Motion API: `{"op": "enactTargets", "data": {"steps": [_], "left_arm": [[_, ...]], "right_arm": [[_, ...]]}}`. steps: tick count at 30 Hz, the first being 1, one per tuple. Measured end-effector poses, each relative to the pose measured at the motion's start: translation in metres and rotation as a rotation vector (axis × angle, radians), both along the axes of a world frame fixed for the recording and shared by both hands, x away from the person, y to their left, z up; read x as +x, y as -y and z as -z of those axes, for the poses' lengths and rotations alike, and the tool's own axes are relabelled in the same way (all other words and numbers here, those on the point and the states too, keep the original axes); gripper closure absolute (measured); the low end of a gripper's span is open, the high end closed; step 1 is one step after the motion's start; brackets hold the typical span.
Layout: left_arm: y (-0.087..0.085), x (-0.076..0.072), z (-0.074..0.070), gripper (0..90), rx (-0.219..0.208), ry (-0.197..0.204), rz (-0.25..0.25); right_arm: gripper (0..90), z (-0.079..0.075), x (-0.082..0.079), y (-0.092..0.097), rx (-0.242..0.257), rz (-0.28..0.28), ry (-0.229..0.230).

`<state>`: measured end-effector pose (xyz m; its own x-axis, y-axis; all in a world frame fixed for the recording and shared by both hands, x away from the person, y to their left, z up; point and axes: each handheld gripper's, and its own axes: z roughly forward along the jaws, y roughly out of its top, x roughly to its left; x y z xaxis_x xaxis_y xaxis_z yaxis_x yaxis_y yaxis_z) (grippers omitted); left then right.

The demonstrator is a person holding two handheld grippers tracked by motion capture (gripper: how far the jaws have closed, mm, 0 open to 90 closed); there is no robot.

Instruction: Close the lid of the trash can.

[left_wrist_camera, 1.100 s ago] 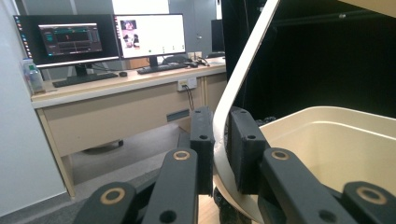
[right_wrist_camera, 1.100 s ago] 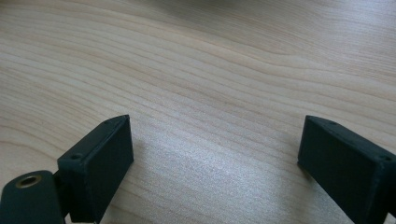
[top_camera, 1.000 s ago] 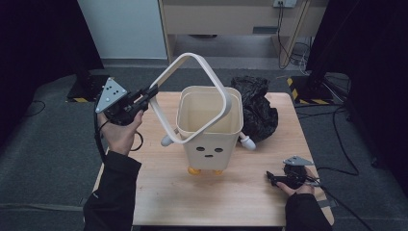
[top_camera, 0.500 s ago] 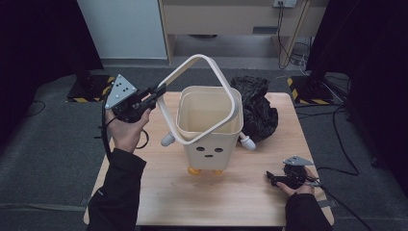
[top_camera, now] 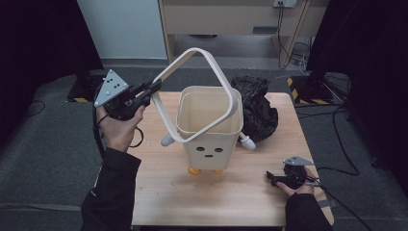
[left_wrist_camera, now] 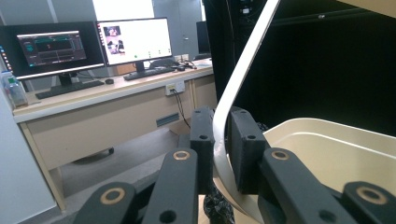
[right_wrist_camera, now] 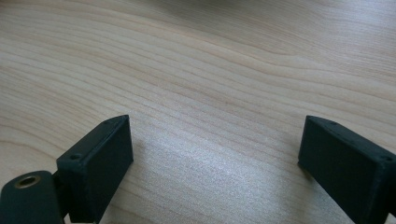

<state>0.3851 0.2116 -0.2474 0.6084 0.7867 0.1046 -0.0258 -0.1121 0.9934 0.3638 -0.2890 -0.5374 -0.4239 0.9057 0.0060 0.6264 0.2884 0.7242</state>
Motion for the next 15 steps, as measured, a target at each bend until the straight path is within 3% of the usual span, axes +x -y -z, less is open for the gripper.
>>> {"op": "enactTargets", "data": {"steps": [7, 15], "left_arm": [[0.003, 0.000, -0.007, 80.5, -0.012, -0.001, -0.013], [0.011, 0.007, -0.013, 80.4, -0.010, 0.006, 0.023]], "right_arm": [[10.1, 0.000, 0.000, 0.000, -0.001, -0.001, 0.000], [10.1, 0.000, 0.000, 0.000, 0.004, -0.003, 0.000]]}}
